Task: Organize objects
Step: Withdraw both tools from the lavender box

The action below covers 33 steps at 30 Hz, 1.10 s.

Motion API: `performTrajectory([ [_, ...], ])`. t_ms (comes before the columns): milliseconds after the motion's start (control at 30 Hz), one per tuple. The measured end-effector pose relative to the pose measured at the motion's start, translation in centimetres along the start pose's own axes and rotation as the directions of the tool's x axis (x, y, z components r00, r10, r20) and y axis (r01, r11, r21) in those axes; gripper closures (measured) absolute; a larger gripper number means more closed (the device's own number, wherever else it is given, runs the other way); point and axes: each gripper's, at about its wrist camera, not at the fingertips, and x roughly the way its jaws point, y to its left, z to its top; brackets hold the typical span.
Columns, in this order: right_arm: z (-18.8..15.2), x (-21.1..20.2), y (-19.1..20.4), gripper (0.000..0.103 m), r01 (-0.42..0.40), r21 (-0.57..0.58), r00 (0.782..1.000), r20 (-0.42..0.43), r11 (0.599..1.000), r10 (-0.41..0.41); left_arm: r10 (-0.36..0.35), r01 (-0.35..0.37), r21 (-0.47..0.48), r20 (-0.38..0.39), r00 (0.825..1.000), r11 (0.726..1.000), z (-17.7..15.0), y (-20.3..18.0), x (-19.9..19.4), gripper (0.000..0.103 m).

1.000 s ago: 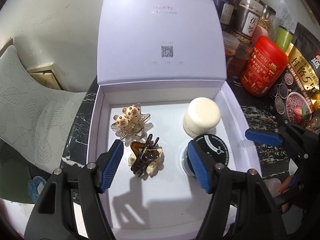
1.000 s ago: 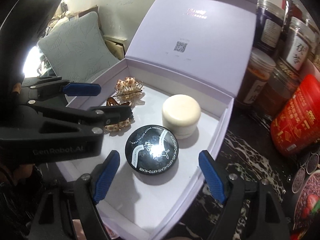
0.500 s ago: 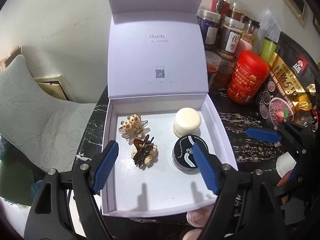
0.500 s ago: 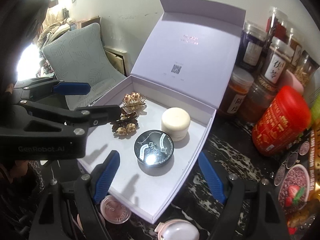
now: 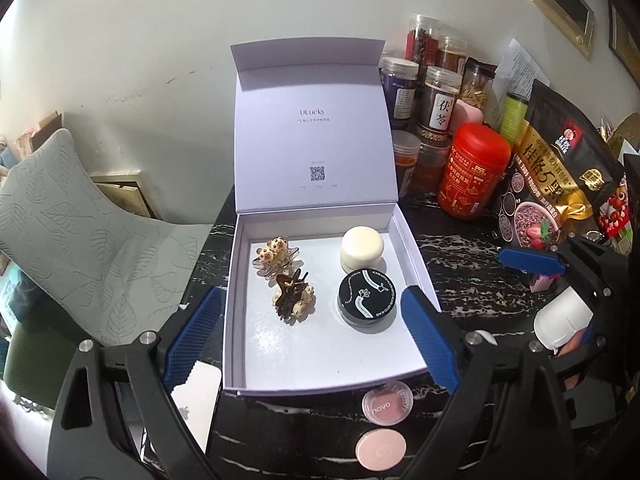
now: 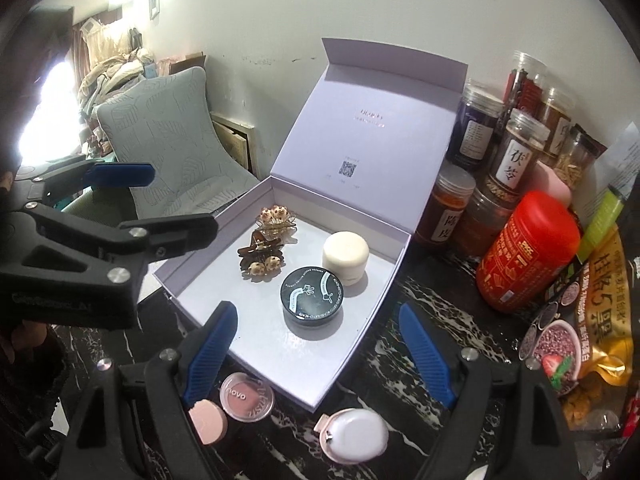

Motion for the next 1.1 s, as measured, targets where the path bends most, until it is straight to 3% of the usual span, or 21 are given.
performTrajectory([
  [600,-2.9,-3.8,-0.7,0.018,0.035,0.044,0.999,0.021,0.998,-0.036,0.009,-0.009,0.0,0.059,0.998,1.0,-2.6,-1.2,-4.9,0.007],
  [1100,-6.6,-4.5,1.1,0.018,0.083,0.016,0.997,0.004,0.996,-0.083,-0.026,0.026,-0.012,-0.019,0.999,1.0,-6.9,-1.8,-3.5,0.007],
])
